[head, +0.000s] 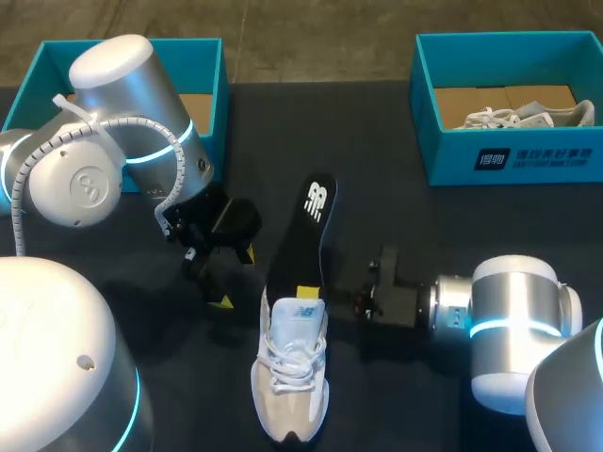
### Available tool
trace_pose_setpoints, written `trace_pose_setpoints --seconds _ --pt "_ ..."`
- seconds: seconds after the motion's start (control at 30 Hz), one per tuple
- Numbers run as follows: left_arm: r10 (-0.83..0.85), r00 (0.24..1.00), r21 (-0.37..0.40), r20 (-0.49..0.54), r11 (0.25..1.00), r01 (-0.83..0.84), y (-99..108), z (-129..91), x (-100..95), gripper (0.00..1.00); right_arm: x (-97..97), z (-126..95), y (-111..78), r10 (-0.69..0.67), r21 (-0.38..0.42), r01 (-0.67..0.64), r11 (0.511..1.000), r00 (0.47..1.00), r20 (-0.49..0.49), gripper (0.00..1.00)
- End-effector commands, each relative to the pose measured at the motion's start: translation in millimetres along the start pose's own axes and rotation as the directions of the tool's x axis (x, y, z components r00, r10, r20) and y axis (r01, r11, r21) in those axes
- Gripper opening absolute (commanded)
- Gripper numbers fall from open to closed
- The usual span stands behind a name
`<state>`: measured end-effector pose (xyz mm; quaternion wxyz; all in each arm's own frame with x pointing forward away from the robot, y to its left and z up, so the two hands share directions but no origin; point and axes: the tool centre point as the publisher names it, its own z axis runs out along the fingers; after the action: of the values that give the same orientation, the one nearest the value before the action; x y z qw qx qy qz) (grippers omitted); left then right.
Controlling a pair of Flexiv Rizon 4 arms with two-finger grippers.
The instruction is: Take the shoe out of the shoebox, open the shoe tongue, remove and reinsert the insole, then place the shoe into the shoebox
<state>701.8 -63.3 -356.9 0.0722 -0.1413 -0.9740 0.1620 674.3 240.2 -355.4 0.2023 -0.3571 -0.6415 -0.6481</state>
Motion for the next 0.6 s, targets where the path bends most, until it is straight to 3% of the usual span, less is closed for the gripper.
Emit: trace_pose_setpoints --seconds 0.03,0.33,0.4,0.47,0.53,0.6 --pt "-0.001 1.0 0.0 0.003 1.0 0.001 0.0 0.7 1.3 1.0 -1.6 5.8 -8.3 0.005 0.025 -0.005 1.0 1.0 -0.003 0.0" --pt "-0.001 1.0 0.0 0.003 1.0 0.001 0.0 0.7 1.3 1.0 0.6 5.7 -7.6 0.003 0.024 -0.003 1.0 1.0 -0.004 0.0" --pt "-0.001 1.0 0.0 0.003 1.0 0.001 0.0 0.7 1.3 1.0 2.4 5.8 -6.4 -0.002 0.02 0.002 1.0 1.0 -0.007 0.16" --pt "-0.001 1.0 0.0 0.003 1.0 0.001 0.0 0.7 1.3 1.0 3.9 5.8 -5.1 -0.008 0.015 0.008 1.0 1.0 -0.009 0.22" --pt "-0.001 1.0 0.0 0.003 1.0 0.001 0.0 0.7 1.3 1.0 5.0 6.0 -4.1 -0.012 0.015 0.012 1.0 1.0 -0.01 0.06" --pt "-0.001 1.0 0.0 0.003 1.0 0.001 0.0 0.7 1.3 1.0 6.3 6.3 -3.3 -0.016 0.014 0.016 1.0 1.0 -0.012 0.02"
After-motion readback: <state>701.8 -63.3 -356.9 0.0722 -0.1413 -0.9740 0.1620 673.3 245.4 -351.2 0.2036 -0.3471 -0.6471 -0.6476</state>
